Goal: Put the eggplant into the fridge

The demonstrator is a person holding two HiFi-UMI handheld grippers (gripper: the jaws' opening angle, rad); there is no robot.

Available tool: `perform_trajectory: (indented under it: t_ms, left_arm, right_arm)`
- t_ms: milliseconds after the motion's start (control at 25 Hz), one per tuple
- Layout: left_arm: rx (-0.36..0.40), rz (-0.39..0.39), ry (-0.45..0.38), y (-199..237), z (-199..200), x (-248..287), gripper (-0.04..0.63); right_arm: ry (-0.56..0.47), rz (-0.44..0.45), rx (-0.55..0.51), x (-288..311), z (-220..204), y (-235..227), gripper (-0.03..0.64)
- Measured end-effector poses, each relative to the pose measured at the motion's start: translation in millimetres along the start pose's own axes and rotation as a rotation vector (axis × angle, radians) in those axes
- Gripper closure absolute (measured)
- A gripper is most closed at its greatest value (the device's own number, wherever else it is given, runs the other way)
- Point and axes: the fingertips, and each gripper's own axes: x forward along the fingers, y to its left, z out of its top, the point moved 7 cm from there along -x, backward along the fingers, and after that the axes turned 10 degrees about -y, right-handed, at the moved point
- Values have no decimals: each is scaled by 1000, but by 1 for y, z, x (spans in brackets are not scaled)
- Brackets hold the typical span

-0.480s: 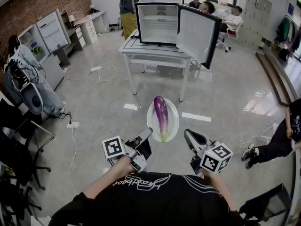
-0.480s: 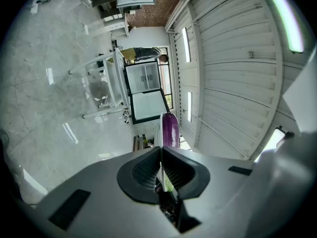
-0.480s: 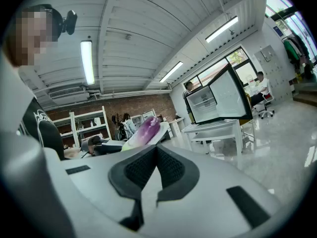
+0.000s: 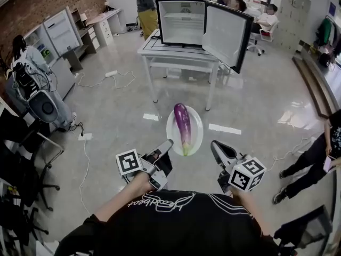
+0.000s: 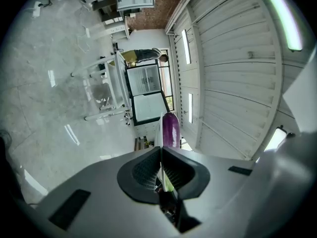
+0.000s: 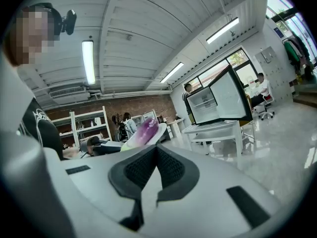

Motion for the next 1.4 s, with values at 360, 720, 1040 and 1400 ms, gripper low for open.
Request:
perform_trajectory:
  t_ms: [360, 720, 1040, 1400]
  left_arm:
    - [-12, -11, -1, 0, -2, 3, 574]
    - [-25, -33, -2, -3, -13, 3, 574]
    - [-29, -18, -4, -2, -11, -2, 574]
    - [-60, -3, -6, 13, 1, 12, 574]
  right_arm:
    - [26, -23, -41, 1, -2, -2, 609]
    - [23, -23, -60, -10, -3, -2, 609]
    - [28, -32, -23, -7, -10, -4, 609]
    - [52, -32, -1, 12, -15, -17, 609]
